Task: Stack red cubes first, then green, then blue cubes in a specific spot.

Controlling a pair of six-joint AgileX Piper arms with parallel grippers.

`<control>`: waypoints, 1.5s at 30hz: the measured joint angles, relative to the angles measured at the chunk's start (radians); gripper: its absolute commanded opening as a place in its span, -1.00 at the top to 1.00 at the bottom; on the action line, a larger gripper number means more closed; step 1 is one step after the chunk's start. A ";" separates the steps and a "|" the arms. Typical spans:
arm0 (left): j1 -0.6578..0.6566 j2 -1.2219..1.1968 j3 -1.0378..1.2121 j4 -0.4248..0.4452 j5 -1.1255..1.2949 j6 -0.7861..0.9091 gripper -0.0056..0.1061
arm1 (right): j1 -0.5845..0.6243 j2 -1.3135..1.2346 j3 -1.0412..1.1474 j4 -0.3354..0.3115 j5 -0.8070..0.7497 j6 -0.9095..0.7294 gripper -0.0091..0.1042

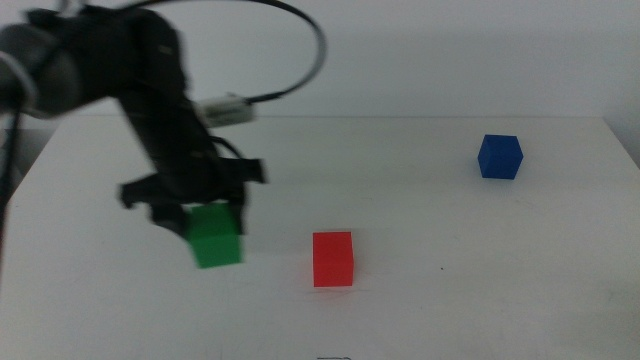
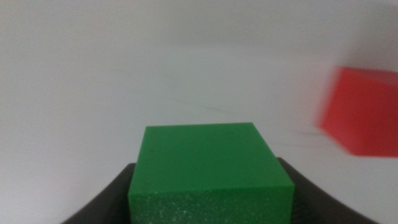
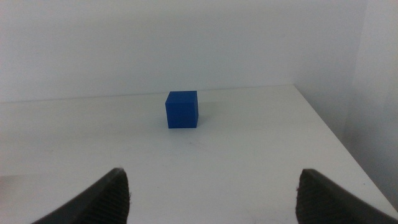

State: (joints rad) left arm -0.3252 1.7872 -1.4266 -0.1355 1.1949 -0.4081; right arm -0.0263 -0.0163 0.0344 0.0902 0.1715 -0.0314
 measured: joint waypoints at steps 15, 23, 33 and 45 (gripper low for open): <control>-0.315 0.206 -0.353 0.108 0.027 -0.176 0.41 | 0.000 0.000 0.000 0.000 0.000 0.000 -0.82; -0.339 0.276 -0.425 0.109 0.032 -0.181 0.41 | 0.000 0.000 0.000 0.000 0.000 0.000 -0.82; -0.339 0.281 -0.426 0.136 0.035 -0.225 0.41 | 0.000 0.000 0.000 0.000 0.000 0.000 -0.82; -0.339 0.322 -0.426 0.153 0.035 -0.254 0.41 | 0.000 0.000 0.000 0.000 0.000 0.000 -0.82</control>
State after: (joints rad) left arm -0.6638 2.1094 -1.8527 0.0174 1.2294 -0.6616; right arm -0.0263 -0.0163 0.0344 0.0902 0.1715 -0.0314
